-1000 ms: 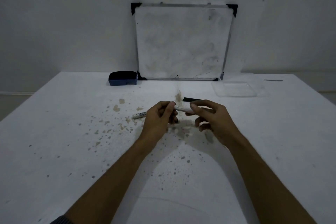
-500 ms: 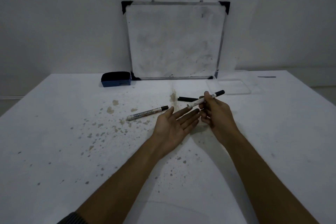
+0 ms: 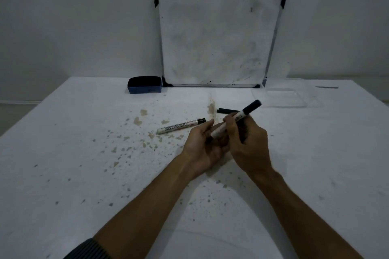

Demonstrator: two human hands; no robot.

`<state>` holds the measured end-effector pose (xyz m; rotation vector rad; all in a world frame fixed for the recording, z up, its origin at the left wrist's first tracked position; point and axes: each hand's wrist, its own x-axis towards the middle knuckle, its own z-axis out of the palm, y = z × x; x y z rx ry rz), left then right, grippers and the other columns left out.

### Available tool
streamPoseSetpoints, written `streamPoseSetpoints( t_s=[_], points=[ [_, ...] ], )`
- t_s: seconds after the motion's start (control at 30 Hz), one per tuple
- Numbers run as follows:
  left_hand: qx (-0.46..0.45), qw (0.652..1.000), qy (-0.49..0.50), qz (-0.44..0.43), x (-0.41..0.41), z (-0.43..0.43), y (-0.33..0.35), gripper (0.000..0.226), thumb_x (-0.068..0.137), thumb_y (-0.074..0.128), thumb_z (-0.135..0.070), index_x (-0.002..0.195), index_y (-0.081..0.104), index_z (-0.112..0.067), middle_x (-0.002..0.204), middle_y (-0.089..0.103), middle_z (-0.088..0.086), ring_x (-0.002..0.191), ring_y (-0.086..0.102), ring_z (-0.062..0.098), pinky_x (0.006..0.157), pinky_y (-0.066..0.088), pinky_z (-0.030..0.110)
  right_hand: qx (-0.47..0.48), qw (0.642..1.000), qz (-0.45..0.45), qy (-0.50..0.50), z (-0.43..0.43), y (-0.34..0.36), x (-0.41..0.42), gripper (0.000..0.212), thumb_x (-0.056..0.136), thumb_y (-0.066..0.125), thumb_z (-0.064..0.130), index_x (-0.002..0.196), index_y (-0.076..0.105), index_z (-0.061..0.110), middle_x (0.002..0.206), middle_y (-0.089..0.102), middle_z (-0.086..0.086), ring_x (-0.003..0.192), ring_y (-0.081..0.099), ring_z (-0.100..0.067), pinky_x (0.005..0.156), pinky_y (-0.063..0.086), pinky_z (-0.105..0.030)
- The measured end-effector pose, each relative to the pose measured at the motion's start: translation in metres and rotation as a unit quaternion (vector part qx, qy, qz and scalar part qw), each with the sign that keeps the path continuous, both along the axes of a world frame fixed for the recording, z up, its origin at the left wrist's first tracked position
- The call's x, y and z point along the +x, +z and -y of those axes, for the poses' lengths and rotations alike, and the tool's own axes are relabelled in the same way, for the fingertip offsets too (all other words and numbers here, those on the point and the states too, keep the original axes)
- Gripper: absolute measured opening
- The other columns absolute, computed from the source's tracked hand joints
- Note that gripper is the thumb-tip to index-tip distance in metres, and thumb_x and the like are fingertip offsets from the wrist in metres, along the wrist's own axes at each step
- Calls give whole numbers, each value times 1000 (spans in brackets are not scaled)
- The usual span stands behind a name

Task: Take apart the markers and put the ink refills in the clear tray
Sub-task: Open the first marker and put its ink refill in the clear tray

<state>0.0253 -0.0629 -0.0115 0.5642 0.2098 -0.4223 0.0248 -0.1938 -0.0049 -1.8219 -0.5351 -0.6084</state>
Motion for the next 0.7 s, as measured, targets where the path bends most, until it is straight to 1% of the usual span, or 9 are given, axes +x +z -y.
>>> streamPoseSetpoints(
  t_s=[0.07, 0.13, 0.2, 0.3, 0.4, 0.47, 0.57, 0.63, 0.7],
  points=[
    [-4, 1000, 4, 7, 1, -3, 0, 41, 106, 49, -27, 114, 76, 3, 71, 70, 10, 63, 72, 22, 64, 63, 32, -12, 1000, 8, 11, -1, -1, -1, 13, 104, 52, 40, 100, 60, 30, 71, 67, 23, 64, 70, -1, 56, 53, -11],
    [14, 1000, 9, 9, 4, -6, -2, 43, 106, 49, -26, 94, 82, -1, 57, 58, 1, 49, 59, 14, 53, 54, 26, -71, 997, -4, 24, -3, -2, 1, 11, 103, 56, 34, 98, 63, 27, 77, 70, 23, 73, 72, 1, 64, 56, -14],
    [51, 998, -1, 34, 4, -8, 1, 45, 106, 48, -26, 87, 82, -3, 64, 59, 2, 59, 58, 16, 63, 51, 28, -41, 999, -33, 3, -2, 0, 5, 12, 103, 58, 35, 98, 65, 26, 76, 72, 20, 74, 73, -1, 63, 58, -18],
    [62, 995, -23, 71, 5, -13, 1, 42, 107, 49, -24, 102, 80, 4, 113, 74, 23, 104, 72, 32, 95, 60, 45, 50, 995, -75, -36, 6, 7, 11, 12, 102, 57, 40, 101, 65, 31, 88, 72, 18, 83, 73, -2, 65, 60, -20],
    [68, 992, -38, 101, 3, -18, 1, 38, 107, 54, -21, 114, 76, 9, 131, 67, 32, 121, 69, 41, 95, 61, 45, 104, 987, -112, -52, 16, 11, 17, 14, 101, 60, 40, 104, 62, 27, 91, 71, 10, 88, 72, -7, 69, 60, -27],
    [89, 989, -42, 110, 2, -21, 3, 32, 105, 59, -18, 110, 79, 6, 127, 70, 31, 112, 75, 36, 85, 64, 37, 143, 974, -168, -46, 21, 12, 21, 20, 100, 62, 41, 104, 62, 22, 87, 70, 5, 70, 67, -7, 58, 54, -27],
    [133, 983, -32, 124, 1, -24, 5, 24, 98, 66, -15, 105, 82, 1, 115, 77, 24, 87, 81, 20, 67, 64, 22, 202, 953, -225, -20, 26, 12, 26, 27, 99, 64, 41, 98, 62, 14, 67, 63, 9, 48, 53, -6, 45, 42, -23],
    [150, 979, -26, 134, -1, -27, 5, 24, 92, 70, -14, 107, 82, -1, 113, 79, 21, 82, 80, 16, 64, 63, 20, 223, 949, -223, -19, 29, 12, 28, 29, 100, 62, 40, 93, 63, 12, 65, 62, 7, 53, 57, -11, 49, 47, -27],
    [176, 973, -20, 149, 0, -32, 4, 25, 94, 69, -12, 114, 79, 0, 114, 78, 20, 82, 79, 16, 64, 63, 20, 257, 937, -235, -30, 32, 13, 31, 30, 103, 56, 40, 92, 66, 14, 79, 68, 0, 72, 69, -16, 63, 57, -30]
  ],
)
